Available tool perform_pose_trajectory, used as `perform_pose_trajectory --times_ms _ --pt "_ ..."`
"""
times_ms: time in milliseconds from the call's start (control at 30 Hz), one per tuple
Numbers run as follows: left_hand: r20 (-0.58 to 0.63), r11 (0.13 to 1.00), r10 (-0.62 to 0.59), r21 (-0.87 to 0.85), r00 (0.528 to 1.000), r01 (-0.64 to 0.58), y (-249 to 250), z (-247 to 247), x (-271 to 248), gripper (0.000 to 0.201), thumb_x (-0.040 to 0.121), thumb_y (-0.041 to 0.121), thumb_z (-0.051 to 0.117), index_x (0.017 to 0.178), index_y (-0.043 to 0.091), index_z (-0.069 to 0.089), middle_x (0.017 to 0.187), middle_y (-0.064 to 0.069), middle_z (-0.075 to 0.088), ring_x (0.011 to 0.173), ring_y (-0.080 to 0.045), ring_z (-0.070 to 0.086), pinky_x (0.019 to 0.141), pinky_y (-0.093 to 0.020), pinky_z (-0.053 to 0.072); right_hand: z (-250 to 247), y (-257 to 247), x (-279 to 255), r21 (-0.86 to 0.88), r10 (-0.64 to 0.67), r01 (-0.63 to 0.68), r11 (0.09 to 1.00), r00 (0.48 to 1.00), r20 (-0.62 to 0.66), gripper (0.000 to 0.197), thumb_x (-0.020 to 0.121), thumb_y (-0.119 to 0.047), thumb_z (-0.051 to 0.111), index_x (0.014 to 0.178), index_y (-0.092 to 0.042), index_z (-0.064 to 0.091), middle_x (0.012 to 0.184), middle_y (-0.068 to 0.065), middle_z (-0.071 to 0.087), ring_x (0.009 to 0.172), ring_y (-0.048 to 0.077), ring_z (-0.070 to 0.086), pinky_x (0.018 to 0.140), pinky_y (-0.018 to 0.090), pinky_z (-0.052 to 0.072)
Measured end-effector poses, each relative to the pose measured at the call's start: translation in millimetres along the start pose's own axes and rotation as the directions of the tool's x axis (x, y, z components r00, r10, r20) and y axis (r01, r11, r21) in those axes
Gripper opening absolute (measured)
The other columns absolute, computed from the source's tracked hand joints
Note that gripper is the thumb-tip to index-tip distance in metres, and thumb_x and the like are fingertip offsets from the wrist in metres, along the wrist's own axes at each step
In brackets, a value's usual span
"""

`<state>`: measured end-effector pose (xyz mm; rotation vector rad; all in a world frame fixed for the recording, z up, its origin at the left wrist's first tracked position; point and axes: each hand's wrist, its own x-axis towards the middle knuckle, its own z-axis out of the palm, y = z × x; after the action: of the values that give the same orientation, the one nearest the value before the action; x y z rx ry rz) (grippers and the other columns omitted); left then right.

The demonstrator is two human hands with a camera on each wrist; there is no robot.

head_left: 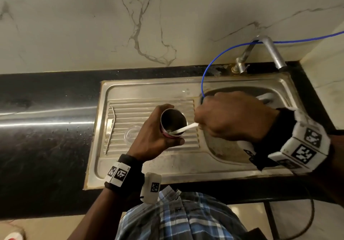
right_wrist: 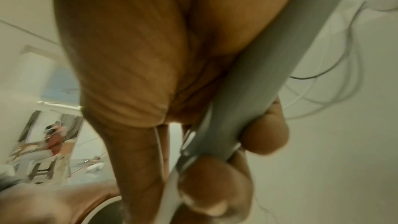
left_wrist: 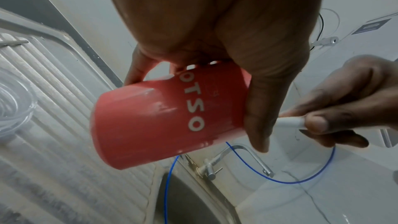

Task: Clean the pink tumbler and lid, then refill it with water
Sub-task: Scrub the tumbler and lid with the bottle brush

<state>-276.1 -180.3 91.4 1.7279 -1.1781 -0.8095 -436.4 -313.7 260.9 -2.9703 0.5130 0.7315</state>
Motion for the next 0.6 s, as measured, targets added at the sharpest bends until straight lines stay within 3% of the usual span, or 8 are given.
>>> perform_pose_trajectory --times_ms 100,200,300,400,467,533,600 --pt "-0.016 1.0 0.004 0.003 1.0 -0.003 -4 5 6 0.095 0.062 0.026 0.104 0.141 0.028 0.05 0.129 0.013 0.067 0.12 -0.007 0.065 0.097 -0.026 0.055 10 28 -1 0.15 0.057 -0.053 0.987 0.998 -0.019 0.026 0.1 -0.05 0.054 0.119 -0.038 0.068 0.102 -0.01 0.066 0.092 0.019 0.066 0.075 0.036 0.052" --pt "-0.024 1.0 -0.006 0.022 1.0 0.006 -14 8 10 0.093 0.063 0.022 0.104 0.138 0.028 0.05 0.129 0.012 0.068 0.12 -0.006 0.065 0.099 -0.03 0.056 13 54 -7 0.229 0.09 -0.079 0.97 0.995 -0.038 0.026 0.095 -0.053 0.058 0.115 -0.043 0.072 0.102 -0.012 0.072 0.088 0.013 0.068 0.077 0.042 0.057" --pt "-0.048 0.999 -0.026 0.02 0.998 0.027 -23 12 16 0.094 0.062 0.021 0.104 0.139 0.025 0.049 0.127 0.011 0.07 0.119 -0.007 0.067 0.098 -0.03 0.056 20 73 -12 0.345 0.136 -0.117 0.931 0.99 -0.033 0.025 0.094 -0.054 0.06 0.113 -0.047 0.075 0.095 -0.02 0.073 0.072 -0.002 0.063 0.068 0.032 0.052" --pt "-0.059 0.998 -0.039 0.051 0.997 0.042 -31 19 25 0.093 0.063 0.024 0.104 0.138 0.024 0.049 0.127 0.01 0.07 0.117 -0.008 0.067 0.098 -0.029 0.057 40 86 -14 0.445 0.179 -0.13 0.886 0.981 -0.069 0.032 0.088 -0.059 0.058 0.113 -0.048 0.076 0.092 -0.023 0.073 0.078 0.0 0.064 0.077 0.04 0.056" --pt "-0.089 0.996 -0.048 0.075 0.995 0.055 -38 24 31 0.091 0.064 0.026 0.103 0.138 0.024 0.049 0.127 0.009 0.069 0.115 -0.007 0.067 0.095 -0.024 0.057 61 93 -16 0.511 0.241 -0.154 0.845 0.965 -0.107 0.03 0.087 -0.059 0.06 0.111 -0.049 0.076 0.085 -0.019 0.075 0.079 0.007 0.068 0.077 0.042 0.056" --pt "-0.117 0.993 -0.056 0.099 0.992 0.068 -46 29 37 0.09 0.066 0.028 0.102 0.138 0.023 0.048 0.128 0.007 0.066 0.113 -0.009 0.065 0.092 -0.02 0.055 86 98 -17 0.632 0.311 -0.164 0.757 0.942 -0.128 0.022 0.089 -0.05 0.066 0.109 -0.049 0.075 0.072 -0.019 0.073 0.07 0.001 0.067 0.075 0.035 0.055" --pt "-0.143 0.992 -0.065 0.1 0.988 0.079 -53 34 42 0.092 0.065 0.028 0.102 0.139 0.021 0.048 0.129 0.006 0.064 0.114 -0.011 0.064 0.092 -0.019 0.054 112 93 -19 0.723 0.374 -0.152 0.674 0.914 -0.156 0.02 0.091 -0.039 0.07 0.11 -0.043 0.076 0.062 -0.029 0.067 0.062 -0.007 0.064 0.065 0.011 0.046"
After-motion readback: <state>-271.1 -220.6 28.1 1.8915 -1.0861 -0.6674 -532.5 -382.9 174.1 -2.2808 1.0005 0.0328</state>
